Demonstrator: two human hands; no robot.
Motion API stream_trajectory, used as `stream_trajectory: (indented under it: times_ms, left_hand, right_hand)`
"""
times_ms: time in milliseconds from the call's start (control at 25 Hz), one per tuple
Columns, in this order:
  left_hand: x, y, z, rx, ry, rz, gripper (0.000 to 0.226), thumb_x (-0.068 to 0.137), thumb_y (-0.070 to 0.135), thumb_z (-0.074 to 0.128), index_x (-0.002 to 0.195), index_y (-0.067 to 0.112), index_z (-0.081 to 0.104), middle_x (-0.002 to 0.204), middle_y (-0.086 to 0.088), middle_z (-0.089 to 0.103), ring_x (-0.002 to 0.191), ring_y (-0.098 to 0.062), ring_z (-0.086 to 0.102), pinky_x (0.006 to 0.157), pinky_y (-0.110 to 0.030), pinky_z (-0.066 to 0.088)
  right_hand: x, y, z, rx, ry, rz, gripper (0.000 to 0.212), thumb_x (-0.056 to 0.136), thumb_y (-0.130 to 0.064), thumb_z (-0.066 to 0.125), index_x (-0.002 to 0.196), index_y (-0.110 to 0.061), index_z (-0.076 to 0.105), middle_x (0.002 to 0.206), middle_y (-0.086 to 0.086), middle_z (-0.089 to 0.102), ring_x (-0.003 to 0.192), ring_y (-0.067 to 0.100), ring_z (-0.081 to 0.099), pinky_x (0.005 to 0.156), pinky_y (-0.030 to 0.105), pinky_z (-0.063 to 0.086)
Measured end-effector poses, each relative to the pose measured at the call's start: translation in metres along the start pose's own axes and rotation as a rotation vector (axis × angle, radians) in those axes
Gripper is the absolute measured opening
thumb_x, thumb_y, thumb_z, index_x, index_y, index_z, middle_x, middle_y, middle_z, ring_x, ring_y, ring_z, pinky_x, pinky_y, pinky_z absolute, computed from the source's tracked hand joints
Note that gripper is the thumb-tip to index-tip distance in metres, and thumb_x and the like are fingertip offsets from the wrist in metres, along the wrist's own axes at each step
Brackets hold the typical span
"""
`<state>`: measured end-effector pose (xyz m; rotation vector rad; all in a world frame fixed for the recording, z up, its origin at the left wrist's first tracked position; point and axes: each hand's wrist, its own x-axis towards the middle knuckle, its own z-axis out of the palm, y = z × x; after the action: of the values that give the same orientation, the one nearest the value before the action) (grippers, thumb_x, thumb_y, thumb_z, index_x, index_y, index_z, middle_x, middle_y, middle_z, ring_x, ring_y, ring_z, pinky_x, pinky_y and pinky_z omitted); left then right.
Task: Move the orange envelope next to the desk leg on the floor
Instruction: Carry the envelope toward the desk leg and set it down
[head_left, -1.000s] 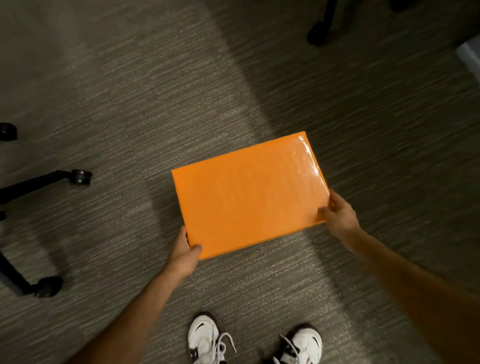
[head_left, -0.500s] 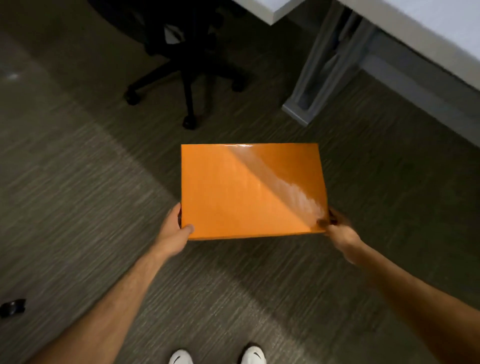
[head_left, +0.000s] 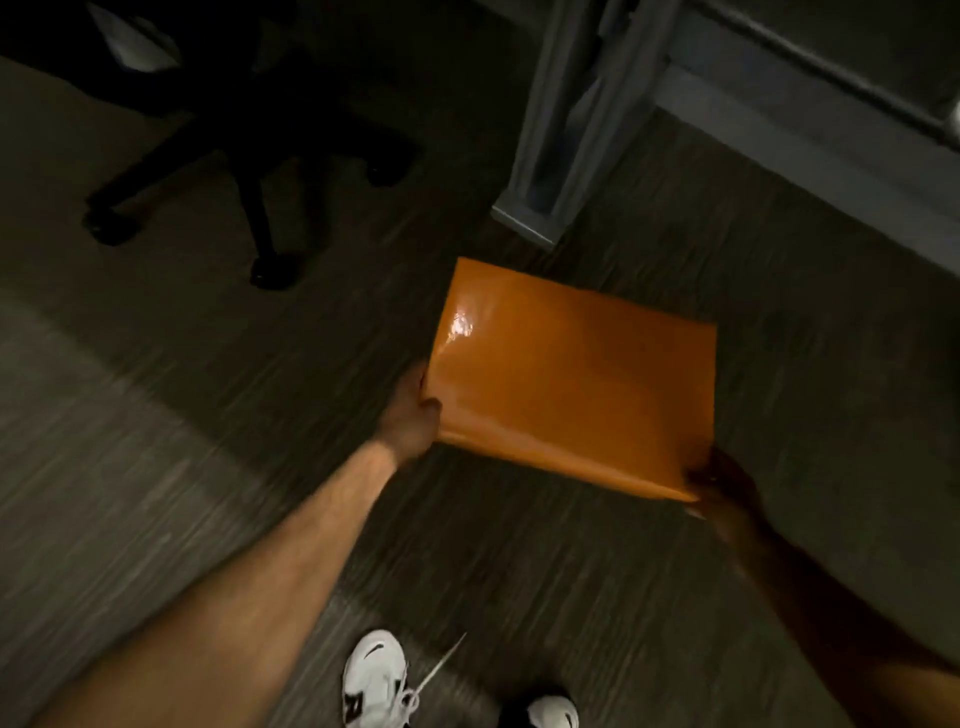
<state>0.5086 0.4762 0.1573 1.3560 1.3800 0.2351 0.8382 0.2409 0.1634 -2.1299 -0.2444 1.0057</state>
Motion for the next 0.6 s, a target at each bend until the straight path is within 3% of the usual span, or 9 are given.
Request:
stream_trajectory:
  times_ms: [160,200,280,320,400,480,600]
  left_hand:
    - [0.096,-0.013,0.051,-0.021,-0.031,0.097,0.063,0.086,-0.001,0.053,0.146,0.017,0.046,0.138,-0.010,0.057,0.125,-0.027,0.055,0.105,-0.034,0.043]
    - [0.120,-0.019,0.062,-0.006,-0.047,0.105,0.064,0.085,0.002,0.055,0.146,0.020,0.047,0.140,-0.011,0.057,0.127,-0.030,0.054,0.108,-0.040,0.044]
    - [0.158,-0.025,0.080,0.033,-0.081,0.086,0.064,0.089,0.007,0.056,0.148,0.030,0.044,0.145,-0.008,0.053,0.129,-0.032,0.053,0.108,-0.051,0.044]
    - [0.175,-0.026,0.088,0.051,-0.104,0.080,0.063,0.093,0.011,0.055,0.149,0.036,0.040,0.146,-0.004,0.050,0.129,-0.031,0.052,0.107,-0.054,0.045]
    - [0.198,-0.022,0.099,0.081,-0.130,0.092,0.060,0.099,0.017,0.051,0.150,0.043,0.035,0.146,0.002,0.048,0.126,-0.029,0.053,0.105,-0.053,0.046]
    - [0.217,-0.026,0.110,0.112,-0.088,0.120,0.058,0.101,0.018,0.047,0.153,0.041,0.032,0.153,-0.003,0.046,0.130,-0.029,0.052,0.106,-0.048,0.045]
    - [0.216,-0.036,0.129,0.246,0.041,0.205,0.058,0.103,0.024,0.044,0.156,0.038,0.025,0.155,-0.008,0.041,0.135,-0.032,0.048,0.102,-0.046,0.046]
  right_hand:
    - [0.057,0.042,0.018,0.144,0.100,0.050,0.060,0.091,0.019,0.047,0.146,-0.004,0.040,0.061,-0.018,0.071,0.043,-0.003,0.060,0.038,0.018,0.044]
    - [0.069,0.051,0.025,0.165,0.136,0.037,0.059,0.090,0.015,0.052,0.146,-0.001,0.040,0.077,-0.005,0.076,0.048,0.000,0.062,0.041,0.023,0.047]
    - [0.089,0.074,0.039,0.196,0.162,0.013,0.061,0.085,0.005,0.063,0.143,0.002,0.044,0.113,0.023,0.066,0.066,0.014,0.063,0.054,0.032,0.046]
    - [0.099,0.086,0.045,0.205,0.171,0.007,0.056,0.087,0.005,0.063,0.141,0.000,0.048,0.121,0.026,0.062,0.075,0.019,0.062,0.060,0.034,0.047]
    - [0.120,0.110,0.054,0.164,0.234,0.012,0.045,0.093,0.000,0.059,0.137,-0.010,0.055,0.119,0.021,0.065,0.085,0.027,0.064,0.070,0.044,0.054]
    - [0.150,0.127,0.059,0.075,0.311,0.030,0.038,0.094,-0.021,0.063,0.132,-0.017,0.057,0.111,0.016,0.068,0.090,0.034,0.067,0.079,0.058,0.057]
    - [0.202,0.120,0.056,-0.122,0.354,-0.003,0.049,0.089,-0.051,0.059,0.130,-0.027,0.046,0.109,0.018,0.068,0.089,0.039,0.069,0.076,0.062,0.058]
